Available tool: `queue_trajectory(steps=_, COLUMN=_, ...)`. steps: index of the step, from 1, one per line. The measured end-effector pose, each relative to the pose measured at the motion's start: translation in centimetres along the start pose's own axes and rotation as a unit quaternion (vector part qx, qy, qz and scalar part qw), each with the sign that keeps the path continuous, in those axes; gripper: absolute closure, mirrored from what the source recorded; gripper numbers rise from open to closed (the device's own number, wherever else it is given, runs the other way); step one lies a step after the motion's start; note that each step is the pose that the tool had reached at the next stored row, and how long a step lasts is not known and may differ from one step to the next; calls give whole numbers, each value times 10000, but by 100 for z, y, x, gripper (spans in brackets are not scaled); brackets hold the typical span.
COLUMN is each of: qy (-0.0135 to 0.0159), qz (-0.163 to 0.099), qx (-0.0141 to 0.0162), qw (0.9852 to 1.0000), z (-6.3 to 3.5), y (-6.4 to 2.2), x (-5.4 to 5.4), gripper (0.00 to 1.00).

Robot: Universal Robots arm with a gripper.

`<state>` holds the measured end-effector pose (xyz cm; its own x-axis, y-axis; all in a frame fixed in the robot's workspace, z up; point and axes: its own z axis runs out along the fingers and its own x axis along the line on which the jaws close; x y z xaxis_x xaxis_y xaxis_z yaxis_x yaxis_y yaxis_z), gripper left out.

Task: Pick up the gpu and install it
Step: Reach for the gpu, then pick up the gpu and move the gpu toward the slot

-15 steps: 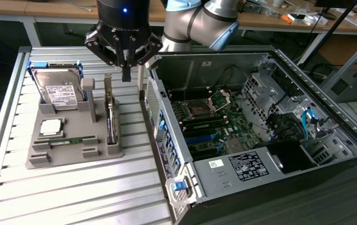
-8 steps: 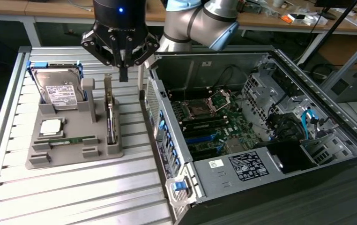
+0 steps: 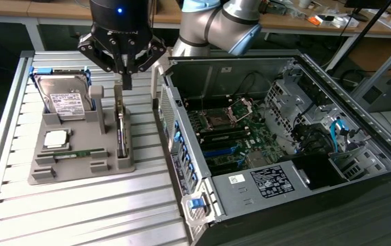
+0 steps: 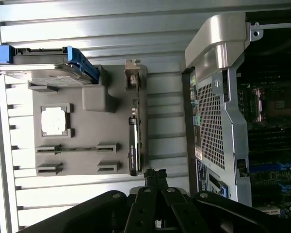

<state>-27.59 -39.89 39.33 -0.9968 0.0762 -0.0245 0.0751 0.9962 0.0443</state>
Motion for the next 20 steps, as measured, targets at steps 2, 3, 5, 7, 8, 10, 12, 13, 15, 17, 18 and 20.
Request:
queue_trajectory(steps=2, qy=0, qz=0, qx=0, qw=10000, z=-1, y=-1, x=19, gripper=89)
queue_trajectory(steps=3, qy=0, qz=0, qx=0, qw=10000, z=-1, y=-2, x=31, gripper=89)
queue_trajectory(steps=5, qy=0, qz=0, qx=0, qw=10000, z=-1, y=-4, x=47, gripper=89)
queue_trajectory(steps=7, qy=1, qz=0, qx=0, qw=10000, z=-3, y=-5, x=68, gripper=89)
queue_trajectory(steps=8, qy=0, qz=0, qx=0, qw=10000, z=-2, y=-6, x=79, gripper=89)
queue_trajectory(steps=10, qy=0, qz=0, qx=0, qw=10000, z=-3, y=-8, x=102, gripper=89)
queue_trajectory(steps=12, qy=0, qz=0, qx=0, qw=10000, z=-3, y=-9, x=121, gripper=89)
queue_trajectory(steps=13, qy=0, qz=0, qx=0, qw=10000, z=-3, y=-10, x=127, gripper=89)
queue_trajectory(steps=15, qy=0, qz=0, qx=0, qw=10000, z=-4, y=-10, x=130, gripper=89)
queue_trajectory(steps=17, qy=0, qz=0, qx=0, qw=10000, z=-4, y=-10, x=130, gripper=89)
queue_trajectory(steps=18, qy=0, qz=0, qx=0, qw=10000, z=-4, y=-10, x=130, gripper=89)
queue_trajectory(steps=20, qy=0, qz=0, qx=0, qw=10000, z=-4, y=-10, x=130, gripper=89)
